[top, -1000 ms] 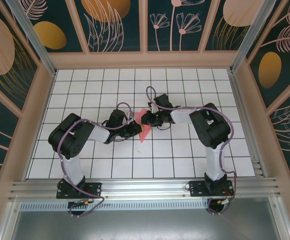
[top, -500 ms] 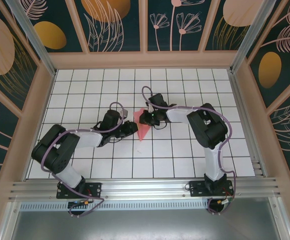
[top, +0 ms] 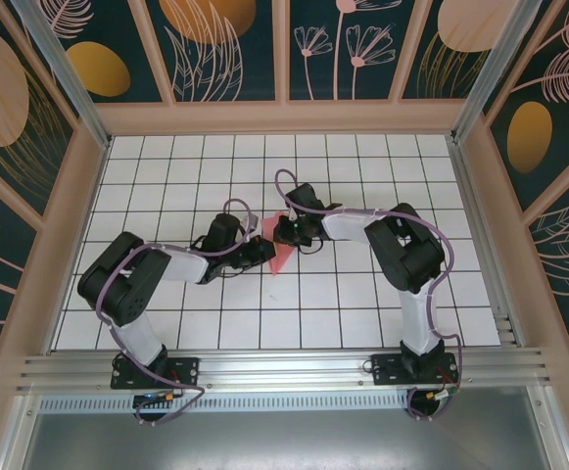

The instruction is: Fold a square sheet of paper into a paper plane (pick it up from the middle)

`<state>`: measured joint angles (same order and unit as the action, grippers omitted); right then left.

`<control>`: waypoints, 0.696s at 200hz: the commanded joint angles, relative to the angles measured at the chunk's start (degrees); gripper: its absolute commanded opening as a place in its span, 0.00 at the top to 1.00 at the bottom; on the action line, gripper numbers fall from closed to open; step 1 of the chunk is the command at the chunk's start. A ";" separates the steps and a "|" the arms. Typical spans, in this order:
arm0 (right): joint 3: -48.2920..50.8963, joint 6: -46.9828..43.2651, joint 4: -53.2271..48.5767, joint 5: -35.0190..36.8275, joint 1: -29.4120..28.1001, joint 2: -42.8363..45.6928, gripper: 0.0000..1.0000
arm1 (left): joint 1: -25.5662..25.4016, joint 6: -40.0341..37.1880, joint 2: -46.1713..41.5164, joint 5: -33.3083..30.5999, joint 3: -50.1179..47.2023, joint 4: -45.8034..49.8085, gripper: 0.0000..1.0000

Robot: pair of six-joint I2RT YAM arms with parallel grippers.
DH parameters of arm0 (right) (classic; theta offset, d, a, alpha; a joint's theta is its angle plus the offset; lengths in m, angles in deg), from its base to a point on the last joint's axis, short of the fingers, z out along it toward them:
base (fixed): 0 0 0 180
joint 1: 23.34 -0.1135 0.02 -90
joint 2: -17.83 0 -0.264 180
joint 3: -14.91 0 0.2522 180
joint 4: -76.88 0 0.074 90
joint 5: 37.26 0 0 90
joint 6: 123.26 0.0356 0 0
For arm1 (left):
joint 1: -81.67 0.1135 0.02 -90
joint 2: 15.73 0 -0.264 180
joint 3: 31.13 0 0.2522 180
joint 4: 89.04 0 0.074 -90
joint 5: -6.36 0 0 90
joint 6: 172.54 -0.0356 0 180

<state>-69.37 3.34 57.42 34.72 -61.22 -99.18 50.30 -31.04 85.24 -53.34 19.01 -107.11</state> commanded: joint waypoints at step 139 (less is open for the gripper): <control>4.80 -0.81 4.00 -6.26 0.41 8.22 0.87 | 0.35 -8.96 4.54 -11.63 1.61 12.74 1.00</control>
<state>-66.38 3.20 59.82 31.90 -60.94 -95.14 50.17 -37.53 87.23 -59.08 21.59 -99.66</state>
